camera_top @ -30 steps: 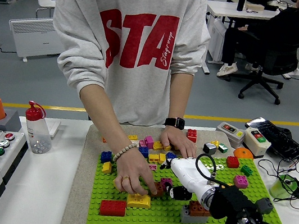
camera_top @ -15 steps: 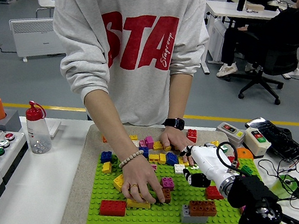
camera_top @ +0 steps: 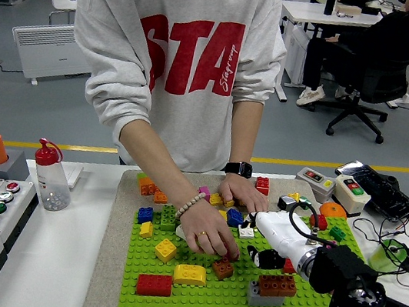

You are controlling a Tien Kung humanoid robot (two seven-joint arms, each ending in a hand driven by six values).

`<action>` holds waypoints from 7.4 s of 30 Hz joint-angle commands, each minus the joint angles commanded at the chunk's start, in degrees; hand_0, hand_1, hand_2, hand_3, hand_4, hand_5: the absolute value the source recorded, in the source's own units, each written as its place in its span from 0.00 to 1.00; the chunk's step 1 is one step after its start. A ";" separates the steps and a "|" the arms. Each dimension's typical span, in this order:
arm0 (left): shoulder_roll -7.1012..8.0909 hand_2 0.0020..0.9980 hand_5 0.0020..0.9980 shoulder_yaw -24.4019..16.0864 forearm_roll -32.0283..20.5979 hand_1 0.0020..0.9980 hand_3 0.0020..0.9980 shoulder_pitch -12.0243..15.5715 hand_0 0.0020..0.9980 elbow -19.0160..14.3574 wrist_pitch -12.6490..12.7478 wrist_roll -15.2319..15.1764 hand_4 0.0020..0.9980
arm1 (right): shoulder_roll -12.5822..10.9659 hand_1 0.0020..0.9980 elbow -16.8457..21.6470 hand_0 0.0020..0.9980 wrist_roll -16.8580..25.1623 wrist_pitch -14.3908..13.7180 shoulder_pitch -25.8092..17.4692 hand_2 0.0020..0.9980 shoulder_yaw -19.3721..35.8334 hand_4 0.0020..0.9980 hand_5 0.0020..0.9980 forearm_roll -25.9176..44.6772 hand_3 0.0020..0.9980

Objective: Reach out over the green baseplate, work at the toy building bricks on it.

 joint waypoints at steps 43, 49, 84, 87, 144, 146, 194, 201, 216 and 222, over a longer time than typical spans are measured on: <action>0.25 0.67 1.00 -0.01 -0.10 0.69 0.56 -0.27 0.65 0.00 -0.04 0.19 0.28 | 6.84 0.74 -6.58 0.83 2.21 2.30 4.96 0.75 -8.98 0.63 0.22 -5.10 0.71; 0.35 0.67 1.00 0.04 -0.19 0.69 0.56 -0.36 0.65 0.00 0.03 0.22 0.28 | 7.05 0.75 -7.24 0.83 2.48 2.91 5.81 0.76 -10.21 0.63 0.22 -7.19 0.72; 0.39 0.67 1.00 0.43 0.01 0.69 0.56 0.05 0.65 0.00 0.06 0.42 0.28 | 9.68 0.77 -11.92 0.82 0.45 5.18 7.01 0.81 -13.94 0.65 0.18 -10.76 0.74; 0.39 0.67 1.00 0.43 0.06 0.69 0.56 0.10 0.65 0.00 0.04 0.43 0.28 | 9.82 0.77 -12.21 0.82 0.69 4.76 7.00 0.81 -14.08 0.65 0.18 -10.87 0.74; 0.43 0.67 1.00 0.32 -0.25 0.69 0.56 -0.43 0.65 0.00 0.16 0.33 0.28 | 9.55 0.72 -14.11 0.69 4.39 -0.55 7.00 0.73 -15.18 0.55 0.16 -10.74 0.53; 0.42 0.67 1.00 0.30 -0.20 0.69 0.56 -0.36 0.65 0.00 0.17 0.35 0.28 | 9.37 0.72 -13.70 0.69 4.50 -0.80 6.93 0.73 -14.76 0.55 0.16 -10.63 0.53; 0.97 0.67 1.00 -0.28 0.30 0.69 0.56 0.01 0.65 0.00 0.18 0.41 0.28 | 1.58 0.78 11.72 0.77 -12.19 12.79 2.79 0.81 -7.04 0.53 0.22 -3.95 0.54; 0.96 0.67 1.00 -0.33 0.23 0.69 0.56 0.00 0.65 0.00 0.22 0.39 0.28 | 1.35 0.77 11.82 0.77 -12.19 12.77 1.70 0.81 -6.08 0.53 0.23 -4.59 0.54; 0.99 0.67 1.00 -0.31 0.31 0.69 0.56 0.06 0.65 0.00 0.26 0.44 0.28 | 0.15 0.77 13.61 0.77 -12.19 13.19 -0.89 0.81 -3.69 0.54 0.24 -5.84 0.55; 1.00 0.67 1.00 -0.34 0.36 0.69 0.56 0.16 0.65 0.00 0.30 0.48 0.28 | -0.39 0.77 14.11 0.76 -12.19 13.21 -1.66 0.81 -3.59 0.54 0.25 -6.04 0.55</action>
